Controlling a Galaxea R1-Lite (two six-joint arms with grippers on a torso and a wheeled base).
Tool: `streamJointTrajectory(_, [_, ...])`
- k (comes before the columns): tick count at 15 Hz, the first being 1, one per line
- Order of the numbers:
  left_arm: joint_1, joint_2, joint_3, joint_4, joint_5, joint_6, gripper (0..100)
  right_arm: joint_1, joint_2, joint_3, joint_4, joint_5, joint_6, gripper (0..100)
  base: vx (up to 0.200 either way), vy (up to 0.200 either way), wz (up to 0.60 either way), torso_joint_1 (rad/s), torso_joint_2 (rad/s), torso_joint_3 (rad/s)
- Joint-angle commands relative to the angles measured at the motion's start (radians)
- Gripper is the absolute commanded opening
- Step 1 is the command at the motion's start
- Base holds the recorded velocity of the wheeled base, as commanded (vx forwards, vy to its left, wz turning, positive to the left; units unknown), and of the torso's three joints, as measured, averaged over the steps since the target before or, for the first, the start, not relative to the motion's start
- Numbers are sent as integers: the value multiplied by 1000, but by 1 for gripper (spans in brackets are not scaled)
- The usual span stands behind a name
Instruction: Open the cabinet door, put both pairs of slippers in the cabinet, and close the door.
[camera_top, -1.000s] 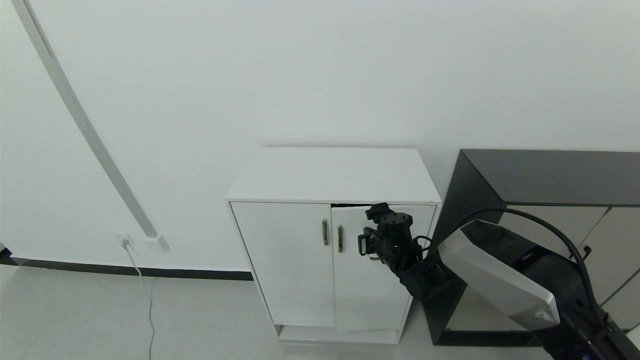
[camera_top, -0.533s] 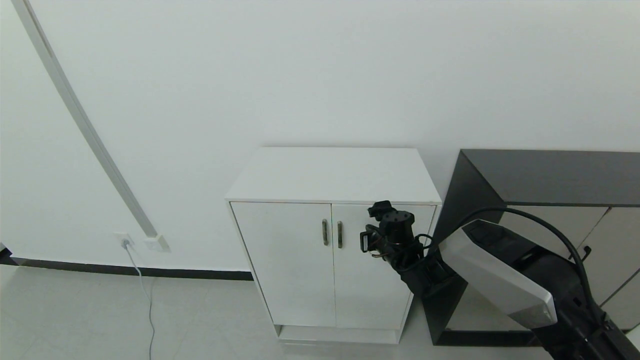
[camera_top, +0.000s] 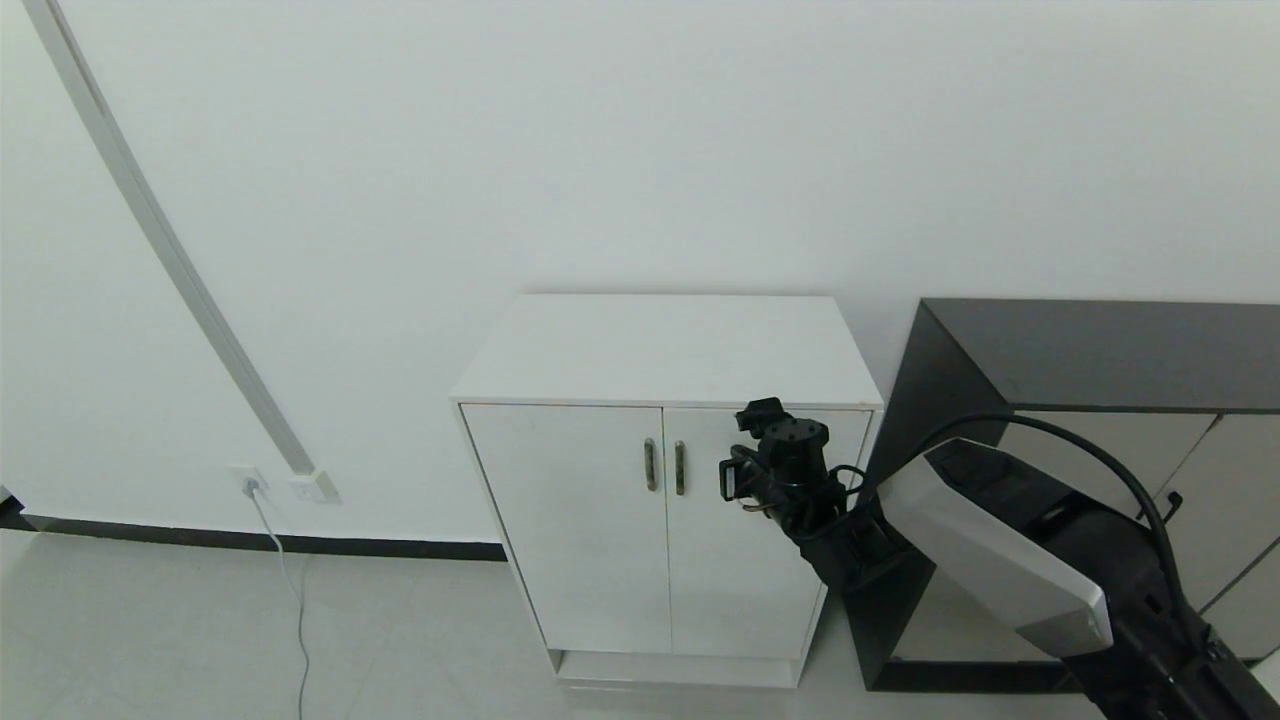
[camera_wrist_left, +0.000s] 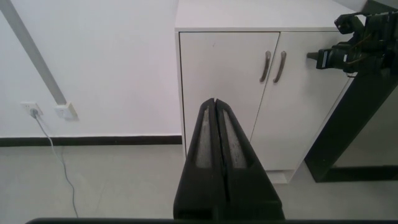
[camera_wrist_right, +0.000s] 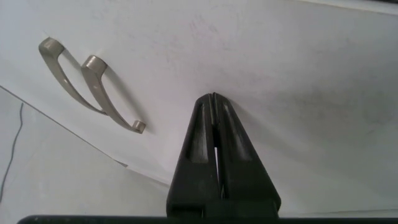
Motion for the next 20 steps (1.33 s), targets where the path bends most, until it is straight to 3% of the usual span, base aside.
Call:
streamJointTrajectory(1, [0, 0, 0, 0, 0, -1, 0, 0, 0, -4, 0, -6, 0, 0, 0, 0, 0, 0, 0, 0])
streamJointTrajectory(13, [0, 0, 0, 0, 0, -1, 0, 6, -14, -9, -6, -50, 0, 0, 0, 0, 0, 0, 0, 0])
streamJointTrajectory(16, [0, 0, 0, 0, 0, -1, 0, 17, -112, 100, -22, -55, 3, 0, 0, 0, 0, 0, 0, 0])
streamJointTrajectory(19, [0, 0, 0, 0, 0, -1, 0, 19, -256, 291, -97, -57, 2, 0, 0, 0, 0, 0, 0, 0])
streamJointTrajectory(20, [0, 0, 0, -2, 0, -1, 0, 14, -358, 427, -146, -57, 0, 0, 0, 0, 0, 0, 0, 0])
